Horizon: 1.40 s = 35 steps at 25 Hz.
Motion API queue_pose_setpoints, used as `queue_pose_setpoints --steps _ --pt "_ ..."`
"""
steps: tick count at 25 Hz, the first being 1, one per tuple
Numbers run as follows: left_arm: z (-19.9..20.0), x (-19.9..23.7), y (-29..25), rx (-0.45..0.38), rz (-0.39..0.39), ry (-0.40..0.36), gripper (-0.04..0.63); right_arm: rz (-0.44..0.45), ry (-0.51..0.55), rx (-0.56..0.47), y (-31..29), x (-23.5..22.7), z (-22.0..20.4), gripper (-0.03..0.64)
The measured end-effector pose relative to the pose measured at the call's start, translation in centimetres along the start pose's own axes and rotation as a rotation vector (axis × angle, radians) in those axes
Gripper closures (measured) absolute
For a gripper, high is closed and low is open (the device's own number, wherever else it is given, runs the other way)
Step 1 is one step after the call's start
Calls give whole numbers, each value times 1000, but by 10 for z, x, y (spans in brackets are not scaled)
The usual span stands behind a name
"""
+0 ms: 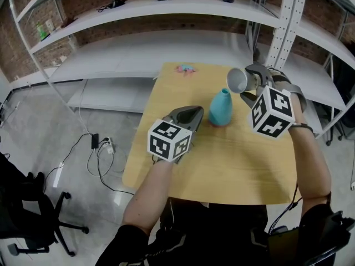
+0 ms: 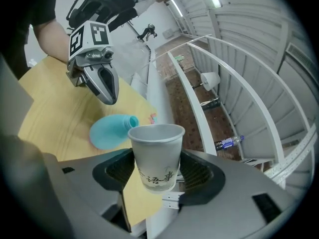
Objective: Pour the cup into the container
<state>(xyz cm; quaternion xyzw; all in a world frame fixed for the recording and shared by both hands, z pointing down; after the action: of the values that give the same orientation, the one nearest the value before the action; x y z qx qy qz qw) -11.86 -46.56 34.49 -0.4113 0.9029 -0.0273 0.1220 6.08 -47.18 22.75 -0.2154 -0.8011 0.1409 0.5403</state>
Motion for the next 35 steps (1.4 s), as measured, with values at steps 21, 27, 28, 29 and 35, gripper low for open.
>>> queue_pose_setpoints --steps 21,27,28,29,35 --pt "1 -2 0 -6 -28 -6 595 -25 175 66 -3 2 14 328" --pt "1 -2 0 -8 -32 -6 595 -23 189 73 -4 2 14 328" --pt "1 -2 0 -8 -33 -7 595 -24 191 73 -4 2 15 328" --pt "0 -2 0 -7 -34 -7 595 -24 196 74 -4 2 16 328" --pt "1 -3 -1 -8 -36 -6 595 -18 218 83 -4 1 18 328"
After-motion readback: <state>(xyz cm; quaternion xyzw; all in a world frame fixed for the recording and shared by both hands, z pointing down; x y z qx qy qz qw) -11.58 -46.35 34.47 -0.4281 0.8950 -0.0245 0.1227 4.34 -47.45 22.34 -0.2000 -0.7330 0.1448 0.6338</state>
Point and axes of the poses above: the fingertips, and each gripper's own axes: y backward along the fingers, x to its left, z out of its top, the point moved 8 cm from there along y, backward along the fingers, and after that the axes turned 13 degrees about -y, right-handed, at the moved point
